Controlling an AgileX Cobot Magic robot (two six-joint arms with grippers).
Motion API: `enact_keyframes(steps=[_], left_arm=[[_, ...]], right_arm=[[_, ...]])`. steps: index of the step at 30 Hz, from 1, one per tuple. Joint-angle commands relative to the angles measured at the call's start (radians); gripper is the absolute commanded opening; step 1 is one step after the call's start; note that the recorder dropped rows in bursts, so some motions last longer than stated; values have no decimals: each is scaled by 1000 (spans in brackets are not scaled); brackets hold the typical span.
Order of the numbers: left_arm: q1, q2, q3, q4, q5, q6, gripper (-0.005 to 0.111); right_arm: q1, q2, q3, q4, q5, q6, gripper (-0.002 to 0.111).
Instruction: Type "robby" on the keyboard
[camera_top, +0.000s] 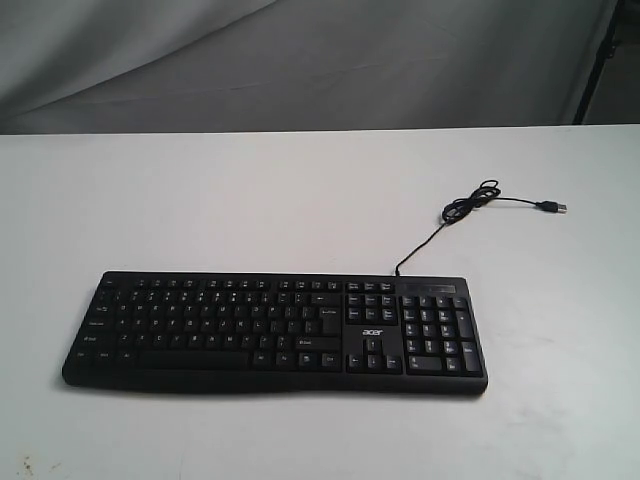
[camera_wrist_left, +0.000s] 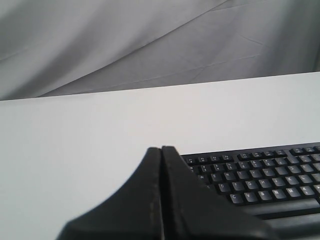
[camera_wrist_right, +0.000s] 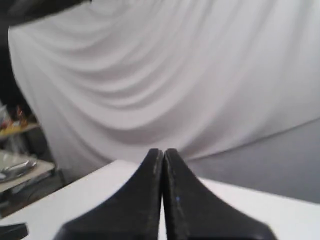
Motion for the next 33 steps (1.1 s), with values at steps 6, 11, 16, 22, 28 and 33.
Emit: enact_keyframes(steps=[6, 11, 16, 22, 28, 33], left_arm=[[-6, -3, 4, 5, -5, -3, 0], [-6, -3, 4, 5, -5, -3, 0], [-6, -3, 4, 5, -5, -3, 0], [-6, -3, 4, 5, -5, -3, 0], [-6, -3, 4, 5, -5, -3, 0], [-6, -3, 4, 5, -5, -3, 0]], right_arm=[[37, 590, -389, -331, -313, 249, 0], [221, 784, -510, -331, -198, 178, 0], [398, 932, -584, -331, 16, 96, 0], [521, 1092, -631, -331, 203, 3, 0], [618, 1178, -635, -331, 424, -195, 0], [746, 1178, -638, -331, 890, -455, 0]])
